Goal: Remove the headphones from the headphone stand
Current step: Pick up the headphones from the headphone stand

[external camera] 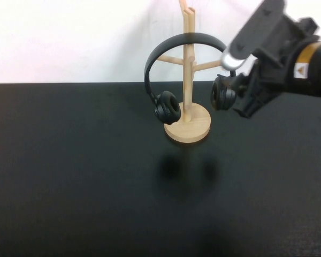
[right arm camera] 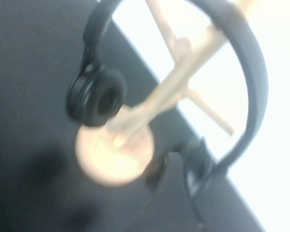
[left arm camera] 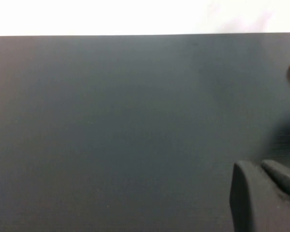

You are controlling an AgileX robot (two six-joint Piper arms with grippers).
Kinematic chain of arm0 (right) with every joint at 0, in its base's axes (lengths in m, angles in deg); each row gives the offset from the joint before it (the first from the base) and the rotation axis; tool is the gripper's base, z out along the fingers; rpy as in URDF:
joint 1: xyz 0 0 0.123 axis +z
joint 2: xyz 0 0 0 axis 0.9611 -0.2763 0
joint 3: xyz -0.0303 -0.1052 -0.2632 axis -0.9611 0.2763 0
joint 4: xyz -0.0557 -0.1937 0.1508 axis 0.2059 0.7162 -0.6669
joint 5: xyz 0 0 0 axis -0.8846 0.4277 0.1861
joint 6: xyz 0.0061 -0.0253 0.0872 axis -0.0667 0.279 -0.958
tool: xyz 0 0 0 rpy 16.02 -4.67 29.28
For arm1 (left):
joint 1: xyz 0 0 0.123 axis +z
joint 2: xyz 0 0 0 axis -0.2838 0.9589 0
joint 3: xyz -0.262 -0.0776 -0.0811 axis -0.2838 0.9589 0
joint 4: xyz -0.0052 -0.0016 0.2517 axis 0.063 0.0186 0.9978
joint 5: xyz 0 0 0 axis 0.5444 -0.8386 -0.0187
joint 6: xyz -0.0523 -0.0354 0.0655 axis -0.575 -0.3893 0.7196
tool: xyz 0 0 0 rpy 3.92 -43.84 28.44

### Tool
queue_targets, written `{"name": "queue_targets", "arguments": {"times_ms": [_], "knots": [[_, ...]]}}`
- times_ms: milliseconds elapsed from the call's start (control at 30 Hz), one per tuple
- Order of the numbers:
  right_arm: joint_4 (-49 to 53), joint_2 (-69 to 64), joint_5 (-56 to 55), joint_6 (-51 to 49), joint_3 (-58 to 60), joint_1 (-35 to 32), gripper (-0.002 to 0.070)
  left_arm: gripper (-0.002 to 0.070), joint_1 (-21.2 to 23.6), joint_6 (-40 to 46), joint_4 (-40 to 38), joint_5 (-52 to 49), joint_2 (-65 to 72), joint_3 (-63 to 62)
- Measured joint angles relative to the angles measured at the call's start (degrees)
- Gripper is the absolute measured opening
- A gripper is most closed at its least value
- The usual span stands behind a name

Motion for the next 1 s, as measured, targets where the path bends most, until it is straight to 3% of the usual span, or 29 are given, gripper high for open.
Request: {"name": "queue_targets", "arguments": {"times_ms": [100, 300, 800, 900, 1000], "knots": [[0.7, -2.6, -6.3, 5.5, 0.0, 0.0, 0.0530, -0.0004, 0.0, 0.0, 0.0, 0.0, 0.0, 0.0], [2.1, -8.7, -13.1, 12.4, -2.0, -1.0, 0.0547, -0.0004, 0.0, 0.0, 0.0, 0.0, 0.0, 0.0], [2.2, -23.8, -14.1, 13.4, -16.2, -4.8, 0.0547, -0.0004, 0.0, 0.0, 0.0, 0.0, 0.0, 0.0], [2.4, -24.7, -14.9, 13.4, -16.7, -4.8, 0.0510, -0.0004, 0.0, 0.0, 0.0, 0.0, 0.0, 0.0], [2.9, -25.2, -15.4, 13.5, -16.7, -4.9, 0.0424, -0.0004, 0.0, 0.0, 0.0, 0.0, 0.0, 0.0]]}}
